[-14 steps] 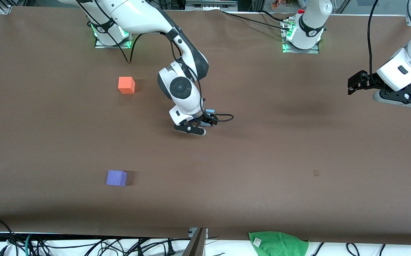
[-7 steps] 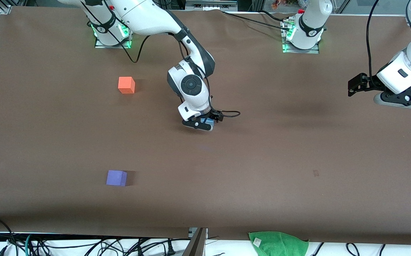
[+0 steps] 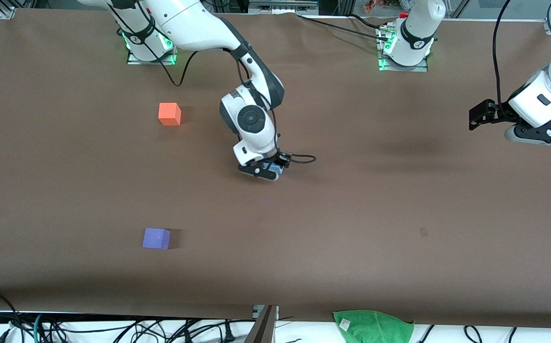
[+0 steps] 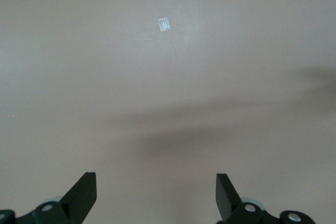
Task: Place blue block between orange and purple blocks
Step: 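Carry the cube with the right gripper between the orange and purple cubes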
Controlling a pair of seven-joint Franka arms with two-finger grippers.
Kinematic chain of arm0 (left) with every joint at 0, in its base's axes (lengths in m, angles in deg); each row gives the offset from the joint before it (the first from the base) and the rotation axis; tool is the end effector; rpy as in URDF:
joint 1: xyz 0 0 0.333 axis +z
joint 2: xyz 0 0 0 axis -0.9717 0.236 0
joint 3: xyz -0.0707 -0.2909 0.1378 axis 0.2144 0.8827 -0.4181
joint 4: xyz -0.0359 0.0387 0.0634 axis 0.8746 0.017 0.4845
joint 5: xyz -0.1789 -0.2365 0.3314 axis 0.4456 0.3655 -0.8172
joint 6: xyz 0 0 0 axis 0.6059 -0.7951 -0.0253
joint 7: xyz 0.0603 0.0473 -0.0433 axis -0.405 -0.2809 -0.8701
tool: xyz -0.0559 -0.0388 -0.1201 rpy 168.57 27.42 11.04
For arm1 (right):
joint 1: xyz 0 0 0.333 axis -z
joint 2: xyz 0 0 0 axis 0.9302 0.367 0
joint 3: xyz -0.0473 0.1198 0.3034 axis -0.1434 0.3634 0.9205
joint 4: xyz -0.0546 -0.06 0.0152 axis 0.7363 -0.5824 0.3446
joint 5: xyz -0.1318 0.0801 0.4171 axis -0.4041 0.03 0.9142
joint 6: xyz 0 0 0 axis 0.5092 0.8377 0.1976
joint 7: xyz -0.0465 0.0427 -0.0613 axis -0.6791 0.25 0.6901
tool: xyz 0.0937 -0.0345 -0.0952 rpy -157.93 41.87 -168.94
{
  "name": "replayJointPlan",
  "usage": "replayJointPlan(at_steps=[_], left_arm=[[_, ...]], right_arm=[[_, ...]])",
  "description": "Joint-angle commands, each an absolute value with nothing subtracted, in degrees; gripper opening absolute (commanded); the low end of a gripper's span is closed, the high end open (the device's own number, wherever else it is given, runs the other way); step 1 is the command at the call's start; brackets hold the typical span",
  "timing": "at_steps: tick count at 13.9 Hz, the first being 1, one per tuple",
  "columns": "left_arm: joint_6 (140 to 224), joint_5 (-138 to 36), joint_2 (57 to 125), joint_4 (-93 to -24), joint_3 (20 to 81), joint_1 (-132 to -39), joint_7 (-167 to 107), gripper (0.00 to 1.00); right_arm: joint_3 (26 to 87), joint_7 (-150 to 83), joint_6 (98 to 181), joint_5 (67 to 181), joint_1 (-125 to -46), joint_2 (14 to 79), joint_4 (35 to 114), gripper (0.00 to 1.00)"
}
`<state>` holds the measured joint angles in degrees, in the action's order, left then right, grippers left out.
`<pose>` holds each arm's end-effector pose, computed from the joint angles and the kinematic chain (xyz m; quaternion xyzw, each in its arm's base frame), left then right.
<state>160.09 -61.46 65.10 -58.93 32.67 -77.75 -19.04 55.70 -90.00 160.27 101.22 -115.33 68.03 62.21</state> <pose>0.6043 -0.0156 0.5302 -0.9975 0.0599 0.0342 0.0141 0.5739 0.5170 0.1508 -0.9851 0.1588 0.0058 0.0651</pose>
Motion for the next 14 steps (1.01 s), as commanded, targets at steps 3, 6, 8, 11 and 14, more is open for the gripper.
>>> replayJointPlan(at_steps=[3, 6, 8, 11, 14], left_arm=[[160.47, -60.61, 64.94, -59.12, 32.58, -77.32, -19.71, 1.0], [160.47, -60.61, 65.02, -59.03, 32.58, -76.7, -19.72, 1.0], [160.73, -60.61, 65.2, -58.77, 32.67, -76.7, -19.72, 1.0], [160.73, -60.61, 65.9, -58.24, 32.67, -76.7, -19.81, 1.0], [160.82, -60.61, 66.08, -58.24, 32.67, -76.7, -19.89, 1.0]], right_arm=[[54.78, -71.88, 144.9, 102.2, -102.61, 58.26, 64.94, 0.0], [51.28, -47.56, 142.12, 102.11, -94.94, 52.28, 74.31, 0.0], [47.58, -38.71, 143.01, 102.28, -94.66, 50.69, 78.82, 0.0], [46.69, -37.53, 146.94, 102.46, -94.66, 49.63, 84.52, 0.01], [47.12, -36.75, 153.71, 102.2, -94.83, 45.94, 93.05, 0.03]])
